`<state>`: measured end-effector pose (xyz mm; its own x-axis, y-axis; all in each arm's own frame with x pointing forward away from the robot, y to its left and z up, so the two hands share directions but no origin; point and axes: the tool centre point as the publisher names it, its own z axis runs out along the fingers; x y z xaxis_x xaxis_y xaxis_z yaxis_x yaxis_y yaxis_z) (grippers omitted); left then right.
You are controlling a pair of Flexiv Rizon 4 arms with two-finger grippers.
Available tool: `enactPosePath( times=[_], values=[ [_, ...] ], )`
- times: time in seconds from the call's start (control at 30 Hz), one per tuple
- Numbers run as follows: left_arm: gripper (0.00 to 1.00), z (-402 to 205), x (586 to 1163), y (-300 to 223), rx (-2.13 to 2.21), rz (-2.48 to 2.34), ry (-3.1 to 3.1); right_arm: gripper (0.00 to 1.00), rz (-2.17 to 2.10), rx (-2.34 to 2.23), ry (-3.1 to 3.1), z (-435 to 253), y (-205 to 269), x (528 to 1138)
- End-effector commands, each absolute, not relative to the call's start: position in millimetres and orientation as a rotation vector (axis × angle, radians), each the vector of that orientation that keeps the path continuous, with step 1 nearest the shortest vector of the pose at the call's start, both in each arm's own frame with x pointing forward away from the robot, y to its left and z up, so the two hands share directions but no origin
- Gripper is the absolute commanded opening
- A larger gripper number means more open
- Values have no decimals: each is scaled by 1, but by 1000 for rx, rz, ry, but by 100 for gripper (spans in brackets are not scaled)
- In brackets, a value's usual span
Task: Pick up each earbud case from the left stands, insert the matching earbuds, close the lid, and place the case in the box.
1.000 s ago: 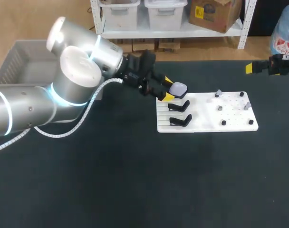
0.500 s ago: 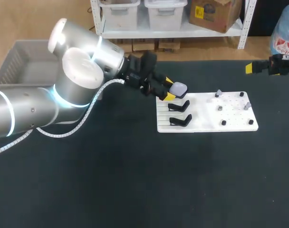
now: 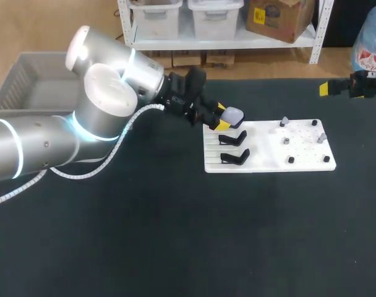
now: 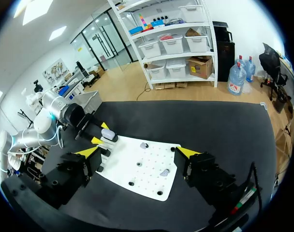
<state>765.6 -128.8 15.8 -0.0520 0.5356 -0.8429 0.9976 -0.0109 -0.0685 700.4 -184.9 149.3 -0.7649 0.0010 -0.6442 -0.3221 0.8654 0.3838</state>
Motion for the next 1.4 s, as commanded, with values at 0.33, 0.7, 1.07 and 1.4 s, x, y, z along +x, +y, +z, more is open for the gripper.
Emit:
enactPosePath(
  times=[0.33, 0.7, 1.07, 1.4],
  values=[
    [48, 14, 770, -135, 1616, -965, 1641, 100, 637, -232, 2372, 150, -185, 700],
    [15, 14, 771, -136, 1621, -952, 1646, 100, 637, -232, 2372, 150, -185, 700],
    [0, 17, 769, -131, 1591, -924, 1660, 100, 637, -232, 2372, 150, -185, 700],
    [0, 44, 762, -124, 1478, -1008, 1572, 100, 637, -232, 2372, 150, -185, 700]
  ],
)
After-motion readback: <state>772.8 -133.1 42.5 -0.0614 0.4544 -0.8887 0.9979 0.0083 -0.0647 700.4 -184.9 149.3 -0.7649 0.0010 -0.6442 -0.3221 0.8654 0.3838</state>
